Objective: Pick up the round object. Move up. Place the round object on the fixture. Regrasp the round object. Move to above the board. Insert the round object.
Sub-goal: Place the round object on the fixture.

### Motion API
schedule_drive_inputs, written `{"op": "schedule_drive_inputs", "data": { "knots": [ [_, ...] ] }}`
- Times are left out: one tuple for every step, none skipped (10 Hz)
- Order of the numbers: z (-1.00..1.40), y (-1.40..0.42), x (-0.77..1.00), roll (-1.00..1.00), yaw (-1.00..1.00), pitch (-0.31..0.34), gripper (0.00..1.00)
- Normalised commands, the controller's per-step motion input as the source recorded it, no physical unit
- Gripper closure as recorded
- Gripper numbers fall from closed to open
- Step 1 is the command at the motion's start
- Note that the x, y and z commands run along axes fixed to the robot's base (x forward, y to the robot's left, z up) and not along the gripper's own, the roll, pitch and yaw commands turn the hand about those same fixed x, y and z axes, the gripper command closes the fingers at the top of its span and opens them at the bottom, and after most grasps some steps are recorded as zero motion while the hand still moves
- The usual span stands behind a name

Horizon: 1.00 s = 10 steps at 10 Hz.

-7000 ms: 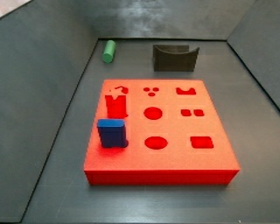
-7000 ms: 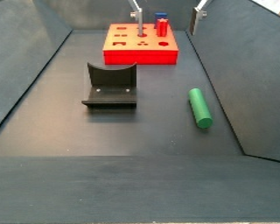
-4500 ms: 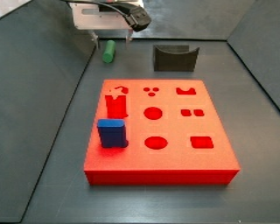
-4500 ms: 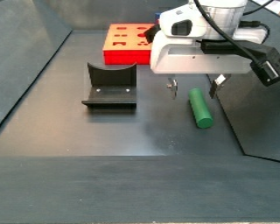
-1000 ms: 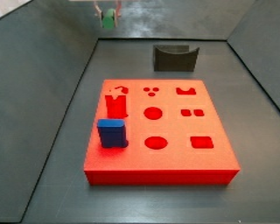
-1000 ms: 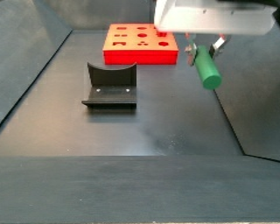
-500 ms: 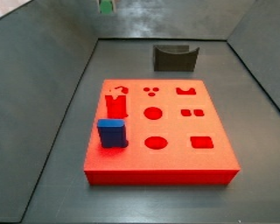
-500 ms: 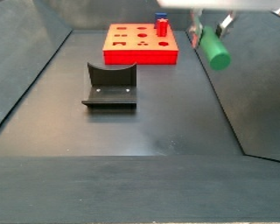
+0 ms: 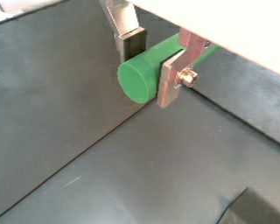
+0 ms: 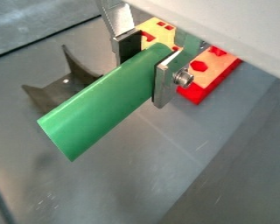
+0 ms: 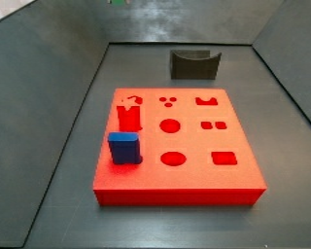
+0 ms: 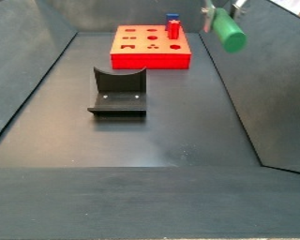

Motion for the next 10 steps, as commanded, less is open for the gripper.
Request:
{"op": "schedule_drive_inputs", "data": {
  "knots": [
    [0.03,-0.45,1.0,-0.21,0.03,0.29,1.0],
    [0.02,-0.42,1.0,-0.17,0.01,0.209,1.0],
    [0.02,-0.38,1.0,-0.12,0.01,0.17,1.0],
    [0.02,-0.36,1.0,-0.1,0.01,0.157,1.0],
    [0.02,-0.32,1.0,-0.07,0.02,0.143,1.0],
    [0.02,-0.28,1.0,-0.07,0.02,0.145,1.0],
    [0.02,-0.25,1.0,-0.08,0.02,0.15,1.0],
    [0.02,-0.24,1.0,-0.08,0.02,0.15,1.0],
    [0.01,-0.2,1.0,-0.08,0.02,0.147,1.0],
    [0.01,-0.19,1.0,-0.07,0.02,0.146,1.0]
  ]
}}
